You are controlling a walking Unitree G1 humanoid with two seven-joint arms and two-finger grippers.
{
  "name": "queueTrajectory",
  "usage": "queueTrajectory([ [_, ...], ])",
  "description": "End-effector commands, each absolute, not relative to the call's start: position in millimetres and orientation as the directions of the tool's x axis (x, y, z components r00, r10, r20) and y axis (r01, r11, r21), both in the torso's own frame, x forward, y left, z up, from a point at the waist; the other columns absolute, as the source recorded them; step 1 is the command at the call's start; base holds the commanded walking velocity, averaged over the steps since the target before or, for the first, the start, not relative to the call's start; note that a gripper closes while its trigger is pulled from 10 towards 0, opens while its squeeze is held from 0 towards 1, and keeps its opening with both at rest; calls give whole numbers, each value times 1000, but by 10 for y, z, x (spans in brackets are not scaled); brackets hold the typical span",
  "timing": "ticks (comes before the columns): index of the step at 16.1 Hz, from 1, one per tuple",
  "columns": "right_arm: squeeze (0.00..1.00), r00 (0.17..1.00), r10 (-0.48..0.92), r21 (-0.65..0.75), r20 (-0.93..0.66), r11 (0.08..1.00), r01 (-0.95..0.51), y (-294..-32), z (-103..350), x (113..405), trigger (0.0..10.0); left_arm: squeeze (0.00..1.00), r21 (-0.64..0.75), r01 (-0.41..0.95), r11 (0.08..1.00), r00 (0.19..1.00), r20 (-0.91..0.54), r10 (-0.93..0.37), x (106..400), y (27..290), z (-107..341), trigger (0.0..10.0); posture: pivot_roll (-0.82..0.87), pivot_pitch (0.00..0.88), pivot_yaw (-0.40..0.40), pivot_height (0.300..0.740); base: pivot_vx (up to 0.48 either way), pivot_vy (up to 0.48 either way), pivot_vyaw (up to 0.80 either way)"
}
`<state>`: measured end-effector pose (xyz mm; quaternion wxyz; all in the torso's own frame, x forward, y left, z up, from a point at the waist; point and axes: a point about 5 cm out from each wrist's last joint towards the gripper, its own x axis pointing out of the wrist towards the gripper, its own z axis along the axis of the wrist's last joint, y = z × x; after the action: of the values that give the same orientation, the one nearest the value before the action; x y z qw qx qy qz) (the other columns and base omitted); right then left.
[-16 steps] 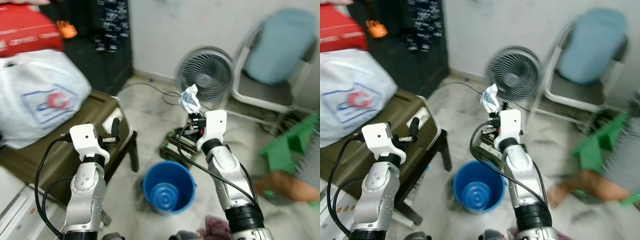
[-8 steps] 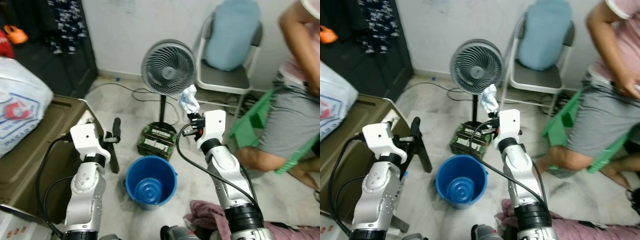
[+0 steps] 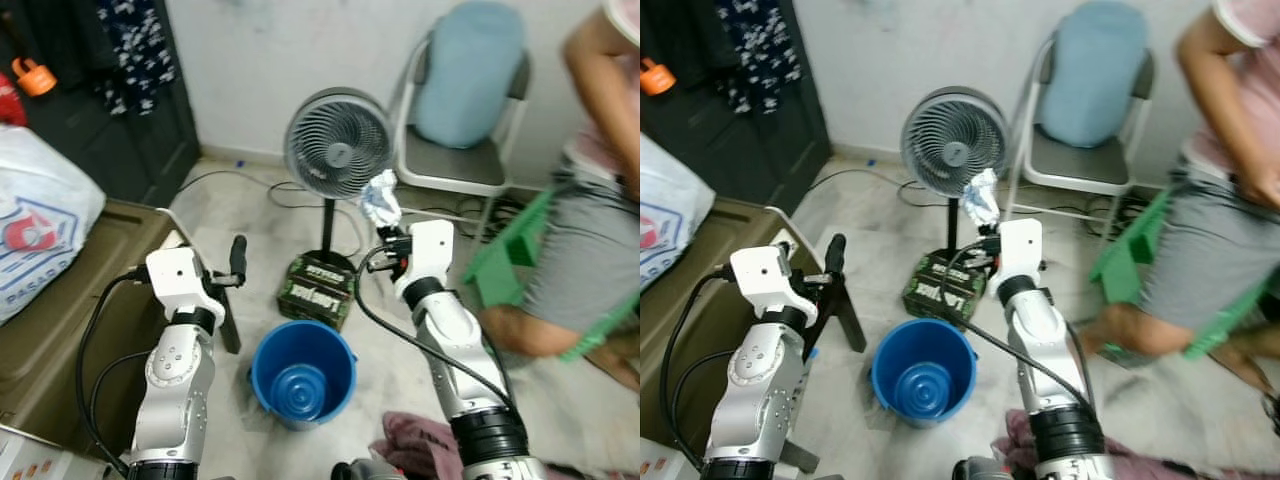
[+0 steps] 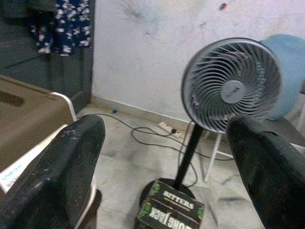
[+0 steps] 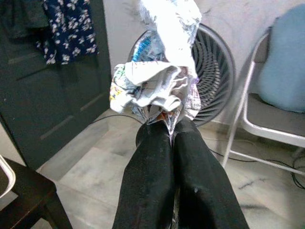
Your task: Clean up the room
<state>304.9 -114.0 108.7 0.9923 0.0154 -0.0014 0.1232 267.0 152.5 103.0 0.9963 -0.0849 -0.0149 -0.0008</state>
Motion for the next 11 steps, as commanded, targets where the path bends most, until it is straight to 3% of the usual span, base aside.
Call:
queueTrajectory([
  [1,0,970,241,33,-4,970,-241,-1134,1071,3055,10000,0,-167,6,986,999,42,1,2674,1539,1052,10000,38,44,-40,740,281,0,0],
  [11,0,970,241,28,-7,970,-241,-1134,1059,3061,10000,0,-165,6,986,999,41,1,2679,1533,1045,10000,40,39,-41,740,250,0,0],
])
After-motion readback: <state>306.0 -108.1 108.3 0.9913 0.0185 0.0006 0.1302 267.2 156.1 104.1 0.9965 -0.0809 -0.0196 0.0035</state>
